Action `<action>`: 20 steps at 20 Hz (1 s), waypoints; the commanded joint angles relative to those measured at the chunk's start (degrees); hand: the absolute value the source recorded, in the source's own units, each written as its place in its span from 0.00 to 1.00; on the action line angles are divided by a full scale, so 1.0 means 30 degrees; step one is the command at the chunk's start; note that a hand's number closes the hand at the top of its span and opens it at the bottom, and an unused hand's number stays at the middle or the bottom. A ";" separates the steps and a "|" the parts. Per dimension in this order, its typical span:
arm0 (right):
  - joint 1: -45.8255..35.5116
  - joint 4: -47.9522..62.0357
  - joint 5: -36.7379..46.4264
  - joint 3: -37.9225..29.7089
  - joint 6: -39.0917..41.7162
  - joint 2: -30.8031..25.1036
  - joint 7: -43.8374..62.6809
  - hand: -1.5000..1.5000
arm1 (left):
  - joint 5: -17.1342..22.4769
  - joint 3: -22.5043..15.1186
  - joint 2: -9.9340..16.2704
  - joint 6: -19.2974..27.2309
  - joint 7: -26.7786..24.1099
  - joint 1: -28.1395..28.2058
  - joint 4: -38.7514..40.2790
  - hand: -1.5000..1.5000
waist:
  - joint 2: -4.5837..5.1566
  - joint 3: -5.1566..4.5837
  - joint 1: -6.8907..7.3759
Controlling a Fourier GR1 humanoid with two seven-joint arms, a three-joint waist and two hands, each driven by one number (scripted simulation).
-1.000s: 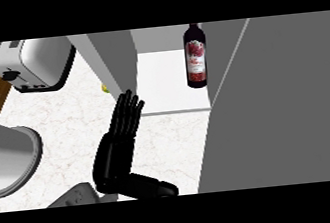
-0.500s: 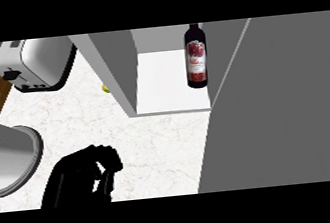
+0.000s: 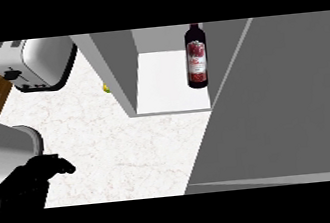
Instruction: Pick up the wine, place it into the cabinet and close the cabinet
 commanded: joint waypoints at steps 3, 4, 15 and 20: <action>-0.0622 -0.1610 0.3017 0.5428 -0.2399 0.0490 0.1676 1.00 | 0.1567 0.2332 0.1735 -0.1913 -0.0774 0.2682 -0.0711 0.00 | -0.0085 -0.0005 -0.0009; -0.2357 -0.0236 0.2837 0.5327 -0.2902 0.0491 0.1928 1.00 | 0.2023 0.3070 0.2200 -0.3173 -0.1078 0.2917 0.0612 0.00 | -0.0054 -0.0042 0.0217; -0.7745 0.3789 0.5200 0.8660 -1.0405 0.0420 0.0394 1.00 | 0.2585 0.5200 0.4075 -0.6465 -0.2294 0.6009 0.1849 0.00 | -0.0120 -0.0081 0.0793; -0.9709 0.4613 0.5524 0.6598 -1.3159 0.0374 -0.0382 1.00 | 0.2880 0.6296 0.4860 -0.8217 -0.2562 0.6580 0.2607 0.00 | -0.0020 -0.0110 0.0982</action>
